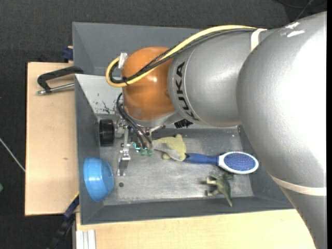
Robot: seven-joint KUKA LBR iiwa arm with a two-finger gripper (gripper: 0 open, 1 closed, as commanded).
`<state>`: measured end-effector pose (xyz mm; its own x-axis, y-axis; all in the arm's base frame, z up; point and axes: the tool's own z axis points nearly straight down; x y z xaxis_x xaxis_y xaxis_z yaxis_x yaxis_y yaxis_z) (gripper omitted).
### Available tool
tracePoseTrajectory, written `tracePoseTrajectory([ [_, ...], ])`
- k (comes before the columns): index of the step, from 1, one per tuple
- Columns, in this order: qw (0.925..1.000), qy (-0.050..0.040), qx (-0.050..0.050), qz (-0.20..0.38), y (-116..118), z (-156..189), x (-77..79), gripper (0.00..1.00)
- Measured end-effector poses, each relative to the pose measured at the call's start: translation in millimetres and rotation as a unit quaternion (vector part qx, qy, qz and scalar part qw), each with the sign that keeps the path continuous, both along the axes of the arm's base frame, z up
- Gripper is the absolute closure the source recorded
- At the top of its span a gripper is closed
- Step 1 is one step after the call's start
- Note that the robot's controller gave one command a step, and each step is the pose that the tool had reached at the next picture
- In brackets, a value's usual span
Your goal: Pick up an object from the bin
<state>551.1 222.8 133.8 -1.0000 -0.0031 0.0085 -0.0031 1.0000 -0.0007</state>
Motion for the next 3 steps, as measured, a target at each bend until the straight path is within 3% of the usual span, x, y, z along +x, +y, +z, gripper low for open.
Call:
tracePoseTrajectory([
  [1,0.9993,-0.0125,0.003,-0.036,-32.3,103.5,43.3,0.00],
  [2,0.9999,-0.0011,-0.001,0.017,-101.6,18.3,40.2,0.00],
  [3,0.9998,-0.0039,0.001,0.019,-97.0,22.3,40.6,1.00],
])
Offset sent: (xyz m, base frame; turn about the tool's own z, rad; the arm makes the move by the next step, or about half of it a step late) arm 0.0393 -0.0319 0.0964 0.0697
